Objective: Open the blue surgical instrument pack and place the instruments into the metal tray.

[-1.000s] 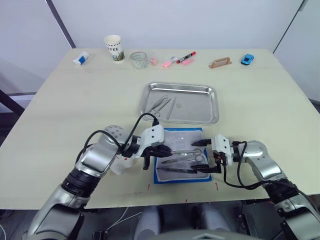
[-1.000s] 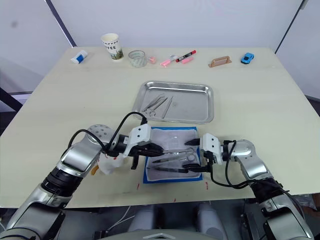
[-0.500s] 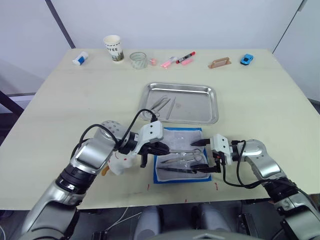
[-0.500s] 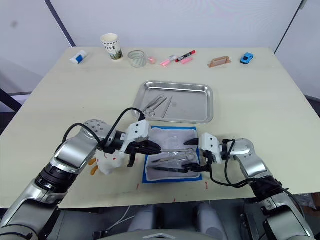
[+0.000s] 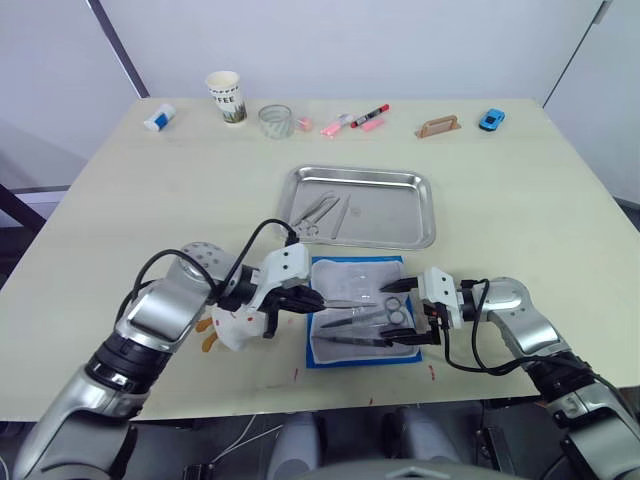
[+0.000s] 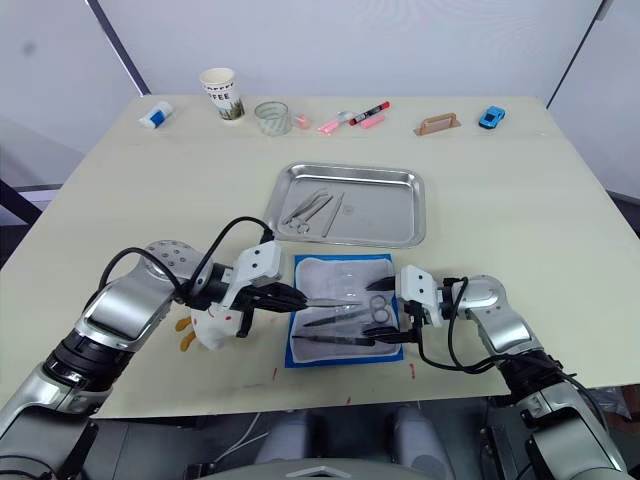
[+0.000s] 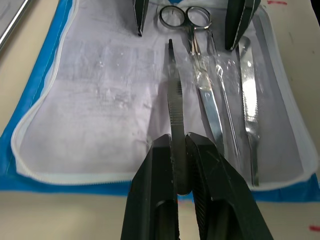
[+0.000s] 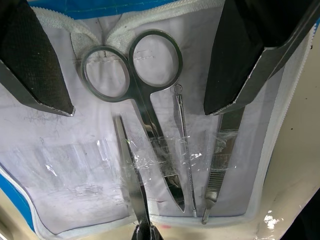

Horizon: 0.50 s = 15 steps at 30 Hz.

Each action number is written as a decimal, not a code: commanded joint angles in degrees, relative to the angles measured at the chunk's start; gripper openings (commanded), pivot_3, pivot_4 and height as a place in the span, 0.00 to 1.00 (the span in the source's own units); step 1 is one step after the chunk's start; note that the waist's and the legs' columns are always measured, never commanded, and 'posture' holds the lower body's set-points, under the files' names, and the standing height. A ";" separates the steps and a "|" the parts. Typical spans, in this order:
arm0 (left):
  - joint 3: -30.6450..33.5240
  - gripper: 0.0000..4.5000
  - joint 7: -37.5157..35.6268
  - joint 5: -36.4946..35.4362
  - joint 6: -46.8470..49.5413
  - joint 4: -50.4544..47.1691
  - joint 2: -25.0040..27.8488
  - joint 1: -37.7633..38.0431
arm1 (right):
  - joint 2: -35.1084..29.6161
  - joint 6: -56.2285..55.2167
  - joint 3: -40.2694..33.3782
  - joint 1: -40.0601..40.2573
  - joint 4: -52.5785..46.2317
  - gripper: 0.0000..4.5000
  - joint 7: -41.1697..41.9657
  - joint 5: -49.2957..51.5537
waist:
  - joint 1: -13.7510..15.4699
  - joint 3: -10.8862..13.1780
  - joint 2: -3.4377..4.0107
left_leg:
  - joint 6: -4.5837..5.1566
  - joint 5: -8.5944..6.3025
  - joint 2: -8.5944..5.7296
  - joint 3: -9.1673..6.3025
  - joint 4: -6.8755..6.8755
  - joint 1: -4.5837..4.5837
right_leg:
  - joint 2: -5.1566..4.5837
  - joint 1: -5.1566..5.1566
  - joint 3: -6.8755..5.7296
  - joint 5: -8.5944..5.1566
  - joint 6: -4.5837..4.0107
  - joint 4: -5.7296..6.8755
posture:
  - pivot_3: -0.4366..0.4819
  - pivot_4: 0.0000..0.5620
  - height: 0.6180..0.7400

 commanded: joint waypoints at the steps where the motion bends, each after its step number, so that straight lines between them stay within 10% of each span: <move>1: 2.50 0.02 -0.89 -1.03 -1.85 -0.90 1.83 0.96 | -1.12 2.24 3.35 1.76 6.38 1.00 -1.85 -6.52 | -0.02 -0.03 -0.04 | 0.00 0.00 0.00 0.01 0.00 0.01 | 0.00 0.00 0.01 0.00 0.00 0.00 | 0.48 0.27 1.00; 15: 12.66 0.02 -5.36 -6.47 -6.97 0.05 9.06 8.31 | -1.11 1.48 3.40 1.03 7.44 1.00 -1.55 -6.22 | -0.01 -0.07 -0.09 | 0.00 0.00 0.03 0.07 -0.04 0.06 | -0.01 0.00 0.03 -0.02 -0.04 0.02 | 0.48 0.27 1.00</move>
